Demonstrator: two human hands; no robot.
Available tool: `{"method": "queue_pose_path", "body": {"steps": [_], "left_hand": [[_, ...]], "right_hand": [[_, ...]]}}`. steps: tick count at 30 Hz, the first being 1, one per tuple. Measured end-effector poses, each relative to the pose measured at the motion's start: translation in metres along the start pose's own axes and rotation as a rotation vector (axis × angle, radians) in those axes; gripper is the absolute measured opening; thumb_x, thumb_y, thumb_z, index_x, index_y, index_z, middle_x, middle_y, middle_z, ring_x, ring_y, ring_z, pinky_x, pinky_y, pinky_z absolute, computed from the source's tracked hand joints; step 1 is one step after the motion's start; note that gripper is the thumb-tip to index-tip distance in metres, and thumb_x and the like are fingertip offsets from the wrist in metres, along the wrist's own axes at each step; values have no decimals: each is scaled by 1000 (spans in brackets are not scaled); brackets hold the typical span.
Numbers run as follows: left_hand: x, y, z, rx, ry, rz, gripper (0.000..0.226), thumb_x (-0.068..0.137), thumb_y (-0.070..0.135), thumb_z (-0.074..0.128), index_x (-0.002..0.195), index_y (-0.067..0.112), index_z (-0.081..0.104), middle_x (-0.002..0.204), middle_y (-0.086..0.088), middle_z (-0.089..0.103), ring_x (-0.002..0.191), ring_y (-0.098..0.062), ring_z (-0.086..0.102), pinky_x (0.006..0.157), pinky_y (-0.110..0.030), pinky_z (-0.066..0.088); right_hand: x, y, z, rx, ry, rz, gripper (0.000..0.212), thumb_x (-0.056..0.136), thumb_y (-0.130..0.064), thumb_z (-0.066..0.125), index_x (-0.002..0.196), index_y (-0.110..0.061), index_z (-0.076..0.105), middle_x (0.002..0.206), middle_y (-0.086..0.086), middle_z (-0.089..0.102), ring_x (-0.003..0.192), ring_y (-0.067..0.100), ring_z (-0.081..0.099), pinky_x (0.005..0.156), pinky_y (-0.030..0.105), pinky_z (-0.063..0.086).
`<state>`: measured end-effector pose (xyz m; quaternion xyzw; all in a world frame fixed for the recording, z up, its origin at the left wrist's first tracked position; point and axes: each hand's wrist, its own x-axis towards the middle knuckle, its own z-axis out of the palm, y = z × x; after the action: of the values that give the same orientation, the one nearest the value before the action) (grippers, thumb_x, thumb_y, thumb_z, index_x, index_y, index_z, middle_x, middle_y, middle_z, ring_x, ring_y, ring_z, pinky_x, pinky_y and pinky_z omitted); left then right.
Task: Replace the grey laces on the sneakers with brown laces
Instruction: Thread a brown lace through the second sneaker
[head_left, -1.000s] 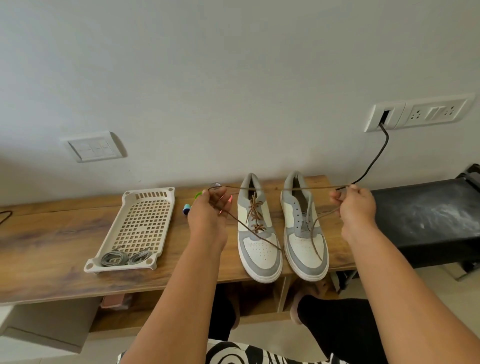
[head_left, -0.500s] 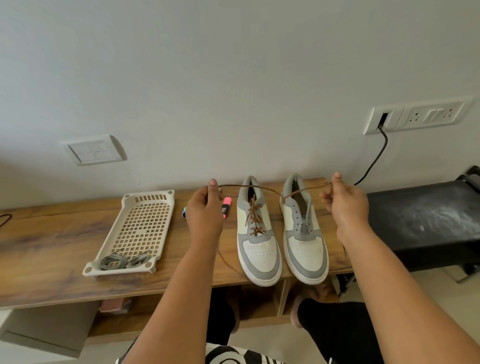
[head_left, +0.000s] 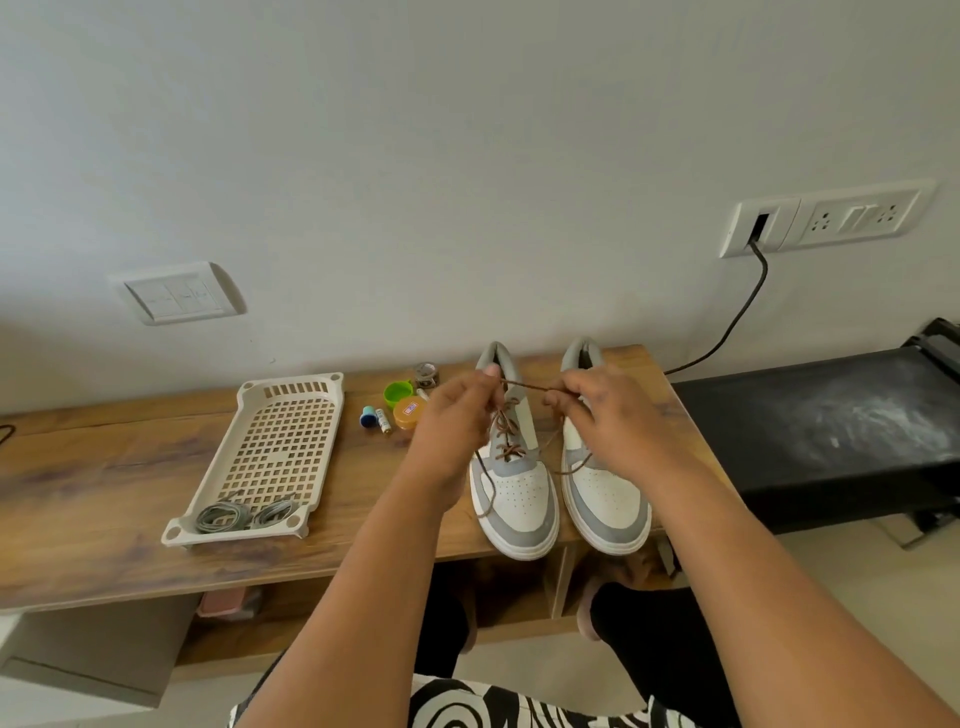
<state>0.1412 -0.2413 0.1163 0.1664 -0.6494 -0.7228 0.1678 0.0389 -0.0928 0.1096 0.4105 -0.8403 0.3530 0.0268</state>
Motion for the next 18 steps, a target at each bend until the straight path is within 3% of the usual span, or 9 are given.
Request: {"method": "queue_pose_path", "body": {"steps": [2, 5, 7, 9, 10, 12, 14, 16, 18], "left_hand": [[1, 6, -11, -408, 47, -41, 36, 100, 31, 52, 66, 19, 53, 55, 9, 34, 47, -6, 24, 46, -20, 23], [5, 13, -37, -1039, 35, 38, 35, 98, 32, 51, 65, 21, 52, 54, 10, 33, 47, -5, 24, 43, -18, 22], [7, 14, -51, -1189, 67, 72, 35, 99, 32, 51, 66, 20, 52, 54, 10, 36, 47, -4, 26, 44, -17, 23], [9, 12, -57, -959, 207, -1, 35, 97, 31, 55, 64, 20, 56, 58, 10, 41, 49, -4, 30, 47, -17, 26], [10, 10, -56, -659, 295, -49, 36, 97, 30, 56, 63, 20, 62, 61, 8, 47, 51, -5, 36, 49, -18, 30], [10, 0, -49, 250, 344, -116, 34, 98, 35, 57, 75, 15, 73, 72, 0, 64, 65, -13, 57, 62, -27, 47], [8, -11, -32, 939, 183, -100, 36, 97, 44, 55, 113, 15, 70, 106, -5, 70, 100, -21, 63, 89, -38, 52], [6, -20, -11, 1010, 14, 20, 52, 98, 48, 51, 139, 17, 52, 135, 0, 56, 125, -17, 49, 106, -37, 41], [1, -21, 12, 841, -99, 157, 46, 100, 45, 49, 137, 19, 54, 128, 9, 56, 116, -2, 49, 100, -26, 41]], "right_hand": [[1, 15, -6, -227, -5, 128, 22, 99, -36, 52, 91, -21, 66, 83, 1, 55, 75, 12, 51, 65, 27, 41], [-3, 28, -18, -489, -65, 380, 23, 102, -34, 43, 95, -22, 62, 82, -3, 48, 83, 17, 47, 74, 35, 40], [-5, 36, -23, -458, -24, 469, 24, 102, -32, 45, 93, -20, 64, 82, -2, 52, 88, 21, 49, 79, 38, 44], [-5, 42, -24, -369, 113, 440, 26, 100, -31, 51, 89, -18, 71, 78, 0, 61, 84, 25, 57, 75, 40, 50], [-4, 42, -24, -318, 189, 388, 24, 98, -32, 55, 89, -19, 74, 77, 0, 63, 82, 25, 58, 72, 39, 50], [0, 35, -21, -194, 274, 263, 18, 93, -33, 64, 95, -21, 77, 87, -3, 68, 89, 22, 56, 75, 36, 47], [3, 24, -14, -94, 274, 163, 18, 88, -33, 70, 98, -21, 78, 94, -4, 68, 95, 17, 51, 77, 29, 37], [4, 16, -6, -35, 237, 73, 16, 86, -32, 73, 98, -23, 78, 91, -7, 66, 93, 12, 48, 74, 23, 30], [3, 10, 0, 27, 199, 9, 14, 85, -25, 75, 98, -25, 78, 88, -11, 64, 85, 1, 50, 73, 12, 33]]}}
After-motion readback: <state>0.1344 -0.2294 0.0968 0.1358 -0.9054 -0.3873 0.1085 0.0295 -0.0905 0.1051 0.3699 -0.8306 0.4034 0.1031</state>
